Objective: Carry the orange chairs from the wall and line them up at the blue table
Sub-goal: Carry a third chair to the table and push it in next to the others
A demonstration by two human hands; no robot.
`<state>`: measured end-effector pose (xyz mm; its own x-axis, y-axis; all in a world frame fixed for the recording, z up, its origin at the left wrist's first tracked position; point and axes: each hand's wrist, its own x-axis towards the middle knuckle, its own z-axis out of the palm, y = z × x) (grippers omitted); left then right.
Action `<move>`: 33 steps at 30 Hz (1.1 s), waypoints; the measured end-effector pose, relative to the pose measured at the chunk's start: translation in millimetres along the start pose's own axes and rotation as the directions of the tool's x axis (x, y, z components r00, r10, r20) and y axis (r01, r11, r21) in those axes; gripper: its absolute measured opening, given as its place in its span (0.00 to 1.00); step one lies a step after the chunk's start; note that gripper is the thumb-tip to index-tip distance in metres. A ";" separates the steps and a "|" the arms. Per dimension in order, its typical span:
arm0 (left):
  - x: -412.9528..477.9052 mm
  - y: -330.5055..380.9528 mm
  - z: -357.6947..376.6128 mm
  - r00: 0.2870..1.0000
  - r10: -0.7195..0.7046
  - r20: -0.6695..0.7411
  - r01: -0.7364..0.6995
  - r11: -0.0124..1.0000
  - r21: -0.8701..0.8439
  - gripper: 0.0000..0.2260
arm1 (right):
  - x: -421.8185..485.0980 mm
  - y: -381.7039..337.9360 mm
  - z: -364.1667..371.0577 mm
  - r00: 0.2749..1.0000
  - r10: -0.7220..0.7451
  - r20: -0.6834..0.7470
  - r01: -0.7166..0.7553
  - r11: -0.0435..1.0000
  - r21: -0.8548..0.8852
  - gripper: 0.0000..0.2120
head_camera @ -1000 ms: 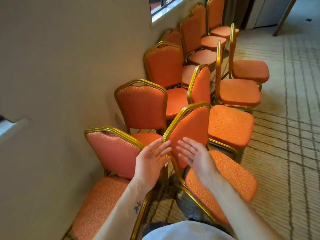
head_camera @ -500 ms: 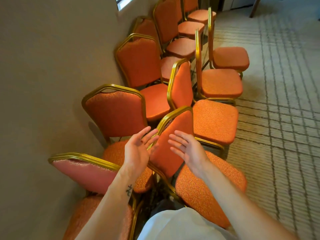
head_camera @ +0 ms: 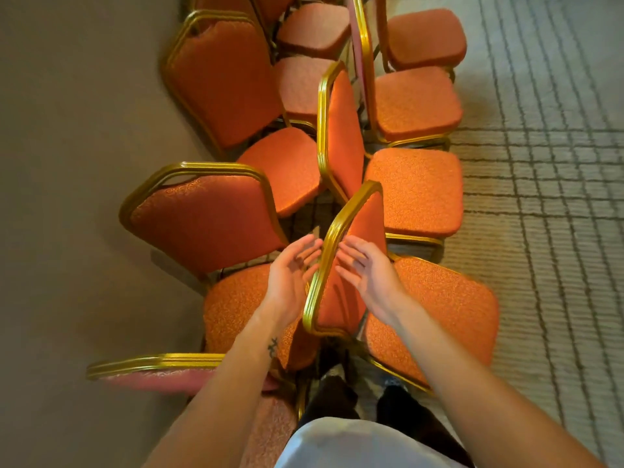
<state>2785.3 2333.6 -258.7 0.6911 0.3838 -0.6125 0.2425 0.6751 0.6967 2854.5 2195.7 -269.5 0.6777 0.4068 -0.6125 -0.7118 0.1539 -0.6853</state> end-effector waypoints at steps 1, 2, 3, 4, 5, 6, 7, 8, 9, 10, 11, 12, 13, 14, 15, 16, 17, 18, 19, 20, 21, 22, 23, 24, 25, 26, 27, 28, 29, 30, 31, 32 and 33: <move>7.6 0.9 -0.2 1.000 -0.011 0.006 0.011 1.000 0.025 0.19 | 4.1 2.4 2.0 1.000 0.004 -0.016 -0.003 1.000 0.018 0.20; 13.7 0.7 -0.3 1.000 -0.018 0.017 0.017 0.998 0.053 0.19 | 7.0 5.1 3.9 1.000 0.008 -0.030 -0.007 1.000 0.028 0.20; 19.0 -0.3 -1.2 0.999 -0.023 0.029 0.021 0.996 0.090 0.18 | 8.8 8.1 5.8 0.999 0.013 -0.039 -0.012 1.000 0.029 0.20; 23.9 -1.0 -2.3 0.999 -0.021 0.046 0.015 0.992 0.127 0.18 | 10.7 11.9 7.5 0.999 0.015 -0.047 -0.014 0.999 0.029 0.20; 28.7 -0.8 -2.8 0.998 -0.014 0.058 0.004 0.986 0.166 0.18 | 12.5 15.2 9.2 0.998 0.016 -0.053 -0.014 0.999 0.036 0.20; 31.4 -1.7 -7.3 0.998 0.002 0.063 -0.015 0.979 0.203 0.17 | 12.4 20.4 12.2 0.998 0.021 -0.055 -0.018 0.999 0.039 0.19; 39.0 -3.6 -5.1 0.997 0.010 0.081 -0.029 0.972 0.235 0.17 | 15.9 20.2 10.1 0.997 0.005 -0.071 -0.002 0.999 0.045 0.17; 42.4 -3.7 -7.8 0.996 0.016 0.088 -0.039 0.966 0.258 0.17 | 18.0 22.7 10.9 0.997 0.002 -0.078 0.003 0.998 0.059 0.16; 45.1 -3.7 -6.1 0.995 0.007 0.096 -0.033 0.963 0.268 0.17 | 20.8 22.6 9.5 0.996 -0.002 -0.091 0.009 0.997 0.082 0.15; 46.8 -3.5 -4.7 0.995 -0.003 0.104 -0.026 0.963 0.268 0.17 | 23.9 23.0 7.6 0.995 0.002 -0.096 0.009 0.994 0.105 0.17; 46.8 -1.8 -2.7 0.994 -0.012 0.104 -0.017 0.962 0.272 0.17 | 26.1 22.7 6.0 0.995 0.013 -0.095 0.000 0.991 0.133 0.19; 45.4 -0.1 -1.9 0.994 -0.022 0.105 -0.008 0.960 0.279 0.17 | 27.2 23.9 6.1 0.996 0.027 -0.087 -0.014 0.988 0.155 0.21; 44.5 1.3 -1.2 0.994 -0.027 0.101 -0.003 0.960 0.282 0.17 | 28.1 24.4 6.7 0.996 0.042 -0.084 -0.027 0.985 0.168 0.21; 42.7 2.7 -1.1 0.994 -0.030 0.103 -0.001 0.959 0.282 0.17 | 28.8 26.1 6.9 0.995 0.051 -0.088 -0.035 0.983 0.178 0.20; 41.0 3.7 -1.0 0.994 -0.031 0.108 -0.002 0.958 0.286 0.17 | 27.8 27.3 7.5 0.993 0.058 -0.098 -0.037 0.978 0.205 0.19; 39.9 4.2 -0.6 0.993 -0.030 0.115 -0.005 0.956 0.294 0.16 | 26.2 28.0 8.2 0.992 0.068 -0.104 -0.042 0.970 0.238 0.17; 38.5 4.1 0.0 0.992 -0.030 0.124 -0.011 0.950 0.312 0.16 | 23.5 26.8 8.2 0.991 0.076 -0.108 -0.045 0.963 0.265 0.16; 36.8 2.9 1.0 0.991 -0.030 0.133 -0.016 0.943 0.333 0.16 | 20.5 25.4 6.7 0.991 0.078 -0.108 -0.045 0.960 0.277 0.15; 34.2 2.1 2.7 0.989 -0.034 0.141 -0.018 0.936 0.351 0.16 | 17.4 23.7 4.3 0.991 0.076 -0.113 -0.043 0.962 0.270 0.13; 31.0 0.4 5.3 0.987 -0.039 0.156 -0.020 0.932 0.363 0.16 | 13.2 21.7 0.1 0.989 0.071 -0.126 -0.038 0.968 0.249 0.11; 27.8 -1.9 8.8 0.983 -0.044 0.177 -0.026 0.927 0.374 0.16 | 8.4 19.4 -5.4 0.988 0.062 -0.142 -0.029 0.974 0.224 0.11; 25.4 -4.2 12.4 0.979 -0.045 0.201 -0.037 0.921 0.387 0.16 | 4.6 17.3 -10.1 0.987 0.049 -0.153 -0.017 0.979 0.205 0.10; 22.7 -6.2 17.6 0.973 -0.048 0.227 -0.048 0.916 0.399 0.16 | -0.1 14.6 -14.5 0.985 0.032 -0.172 0.001 0.982 0.190 0.10; 19.6 -8.2 23.7 0.967 -0.051 0.251 -0.058 0.911 0.407 0.15 | -4.4 12.6 -19.6 0.981 0.009 -0.192 0.026 0.983 0.182 0.10; 16.3 -10.6 30.6 0.960 -0.052 0.274 -0.069 0.908 0.414 0.15 | -8.0 11.2 -26.1 0.977 -0.016 -0.214 0.053 0.984 0.172 0.11; 13.0 -13.5 37.6 0.953 -0.050 0.299 -0.086 0.902 0.423 0.15 | -11.8 9.5 -32.6 0.972 -0.037 -0.233 0.077 0.983 0.167 0.13; 8.7 -17.5 48.1 0.945 -0.046 0.324 -0.106 0.893 0.436 0.15 | -18.3 5.0 -40.9 0.967 -0.060 -0.249 0.105 0.980 0.170 0.14; 5.9 -20.5 55.0 0.939 -0.040 0.342 -0.125 0.886 0.446 0.16 | -22.8 2.0 -46.4 0.962 -0.076 -0.261 0.125 0.977 0.173 0.14; 2.2 -23.6 64.1 0.930 -0.041 0.366 -0.139 0.881 0.452 0.16 | -28.8 -1.9 -54.3 0.956 -0.092 -0.280 0.147 0.972 0.183 0.13; -1.3 -26.6 73.5 0.918 -0.043 0.395 -0.156 0.875 0.459 0.16 | -35.8 -6.5 -62.4 0.948 -0.104 -0.301 0.167 0.968 0.190 0.11; -4.5 -28.3 83.0 0.900 -0.053 0.433 -0.175 0.865 0.469 0.16 | -43.2 -11.8 -69.5 0.941 -0.116 -0.317 0.185 0.963 0.196 0.10; -7.2 -29.9 93.4 0.878 -0.074 0.474 -0.193 0.850 0.490 0.16 | -49.9 -15.7 -78.4 0.933 -0.132 -0.334 0.205 0.960 0.193 0.09; -9.6 -31.6 104.4 0.855 -0.099 0.508 -0.207 0.834 0.511 0.16 | -56.4 -19.0 -88.3 0.922 -0.151 -0.356 0.226 0.958 0.179 0.10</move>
<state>2842.2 2242.8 -235.8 0.9131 -0.0591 -0.4033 0.4075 0.1621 0.8987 2846.1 2090.3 -256.8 0.7983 0.0310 -0.6014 -0.5613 0.4002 -0.7244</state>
